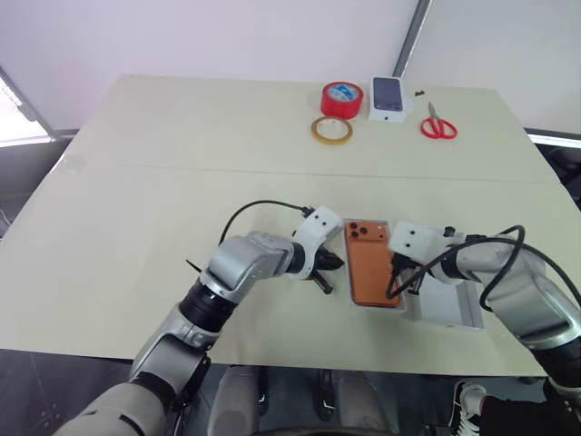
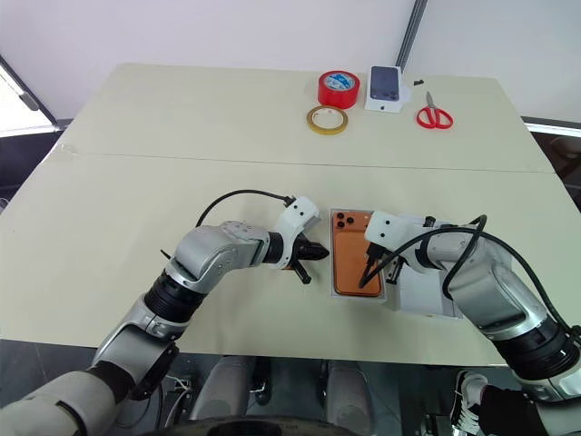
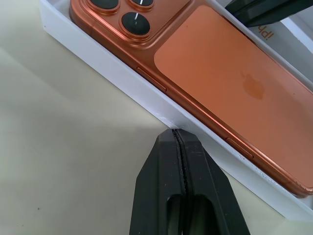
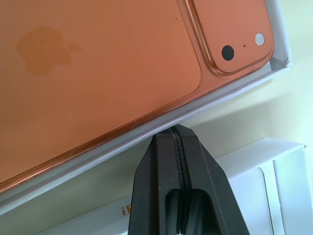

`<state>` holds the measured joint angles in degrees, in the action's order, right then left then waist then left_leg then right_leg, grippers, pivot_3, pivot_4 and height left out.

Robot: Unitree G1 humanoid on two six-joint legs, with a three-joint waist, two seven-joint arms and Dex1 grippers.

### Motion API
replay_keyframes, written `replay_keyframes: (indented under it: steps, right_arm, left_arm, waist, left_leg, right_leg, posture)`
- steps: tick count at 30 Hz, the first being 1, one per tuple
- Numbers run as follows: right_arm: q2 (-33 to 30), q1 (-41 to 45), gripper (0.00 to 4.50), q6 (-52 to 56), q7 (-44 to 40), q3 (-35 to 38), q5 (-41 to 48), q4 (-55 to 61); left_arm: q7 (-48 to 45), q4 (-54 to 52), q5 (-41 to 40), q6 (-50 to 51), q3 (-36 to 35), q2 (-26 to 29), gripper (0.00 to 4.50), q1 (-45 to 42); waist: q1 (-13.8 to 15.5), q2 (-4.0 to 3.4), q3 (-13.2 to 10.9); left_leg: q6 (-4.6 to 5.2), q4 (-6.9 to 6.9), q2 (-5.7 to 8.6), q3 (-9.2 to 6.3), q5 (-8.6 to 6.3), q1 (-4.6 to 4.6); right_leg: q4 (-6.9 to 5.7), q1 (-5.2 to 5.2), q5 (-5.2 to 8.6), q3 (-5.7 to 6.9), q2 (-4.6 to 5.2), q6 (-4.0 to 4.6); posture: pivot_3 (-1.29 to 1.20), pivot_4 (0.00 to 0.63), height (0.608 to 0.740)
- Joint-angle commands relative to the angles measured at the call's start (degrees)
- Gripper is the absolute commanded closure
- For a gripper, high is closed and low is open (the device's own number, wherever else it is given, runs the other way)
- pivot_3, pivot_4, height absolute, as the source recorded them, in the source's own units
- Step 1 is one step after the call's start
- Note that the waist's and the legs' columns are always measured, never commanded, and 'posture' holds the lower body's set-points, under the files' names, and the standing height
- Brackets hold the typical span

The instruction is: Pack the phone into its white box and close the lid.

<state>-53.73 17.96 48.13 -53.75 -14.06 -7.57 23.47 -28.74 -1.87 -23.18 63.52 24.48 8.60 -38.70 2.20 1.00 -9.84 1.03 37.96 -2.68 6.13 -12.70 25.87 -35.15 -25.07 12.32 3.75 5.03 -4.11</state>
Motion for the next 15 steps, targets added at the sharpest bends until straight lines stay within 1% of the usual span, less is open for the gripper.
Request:
replay_keyframes:
  steps: [1, 3, 6, 9, 10, 11, 12, 13, 15]
  right_arm:
    - [-0.9, 1.9, 4.50, -1.6, -2.0, 2.2, 2.9, 2.6]
    - [-2.1, 2.1, 4.50, -1.1, -3.7, 4.4, 4.8, 3.6]
    - [-4.7, 1.8, 4.50, 0.1, -6.4, 8.1, 8.2, 5.1]
    - [-6.1, 2.9, 4.50, 9.5, -8.4, 13.2, 14.0, 5.2]
    - [-6.1, 3.2, 3.97, 13.0, -8.5, 14.2, 15.7, 5.2]
    - [-6.0, 3.4, 3.67, 15.3, -8.2, 14.7, 16.9, 5.3]
    - [-5.5, 3.8, 3.10, 18.6, -7.4, 15.2, 18.0, 5.3]
    - [-4.9, 4.3, 2.67, 21.4, -6.3, 15.6, 18.8, 5.2]
    - [-3.2, 5.6, 1.66, 28.4, -2.9, 16.4, 19.6, 4.3]
  left_arm:
    - [-2.0, -1.2, -1.1, -1.0, -0.8, -2.1, 4.47, -1.2]
    - [-2.1, -2.0, -1.3, -0.7, -2.6, -1.0, 4.47, -0.9]
    - [-2.7, -4.6, -1.8, -0.2, -5.6, 1.9, 4.47, 0.5]
    - [-3.6, -9.4, -3.1, -0.6, -10.0, 6.4, 4.47, 4.0]
    - [-4.0, -10.7, -3.2, -1.2, -10.6, 7.6, 4.50, 5.0]
    - [-4.4, -11.7, -3.2, -1.9, -10.8, 8.5, 4.50, 5.8]
    - [-4.8, -12.7, -3.3, -2.5, -11.1, 9.3, 4.50, 6.7]
    - [-5.4, -13.7, -3.5, -3.3, -11.3, 10.0, 4.50, 7.4]
    - [-7.5, -16.3, -3.3, -6.2, -10.8, 12.6, 4.50, 9.4]
  waist:
    - [0.0, 0.00, 0.0]
    - [0.0, -0.02, 0.0]
    - [-0.1, -0.04, 0.0]
    - [-0.4, -0.05, 0.0]
    - [-0.6, -0.05, 0.0]
    - [-0.6, -0.06, 0.0]
    - [-0.7, -0.06, 0.0]
    - [-0.7, -0.06, 0.0]
    - [-0.6, -0.06, 0.0]
  left_leg:
    - [0.00, 0.00, 0.00, 0.00, 0.00, 0.00]
    - [0.00, 0.00, 0.00, 0.00, 0.00, 0.03]
    - [0.00, 0.01, -0.01, 0.00, 0.00, 0.11]
    - [0.00, 0.01, -0.06, -0.01, 0.00, 0.11]
    - [0.00, 0.01, -0.08, -0.02, 0.00, 0.10]
    - [0.00, 0.01, -0.08, -0.02, 0.00, 0.10]
    - [0.00, 0.01, -0.09, -0.03, 0.00, 0.08]
    - [0.00, 0.01, -0.09, -0.03, 0.00, 0.08]
    - [0.00, 0.01, -0.06, -0.03, 0.00, 0.10]
  right_leg:
    - [0.00, 0.00, 0.00, 0.00, 0.00, 0.00]
    - [-0.01, -0.02, 0.00, 0.00, 0.00, 0.00]
    - [-0.02, -0.11, 0.00, 0.00, -0.02, 0.00]
    - [-0.07, -0.13, 0.00, 0.00, -0.06, 0.00]
    - [-0.09, -0.13, 0.00, 0.00, -0.07, 0.00]
    - [-0.10, -0.13, -0.01, 0.00, -0.07, 0.00]
    - [-0.12, -0.12, -0.01, 0.00, -0.06, 0.00]
    - [-0.12, -0.12, -0.01, 0.00, -0.06, 0.01]
    - [-0.11, -0.13, -0.01, 0.00, -0.01, 0.01]
  posture:
    - [0.00, 0.150, 0.740]
    - [0.00, 0.150, 0.740]
    - [0.00, 0.150, 0.740]
    - [0.00, 0.150, 0.740]
    - [0.00, 0.150, 0.740]
    - [0.00, 0.150, 0.740]
    - [0.00, 0.150, 0.740]
    - [0.00, 0.150, 0.740]
    - [0.00, 0.150, 0.740]
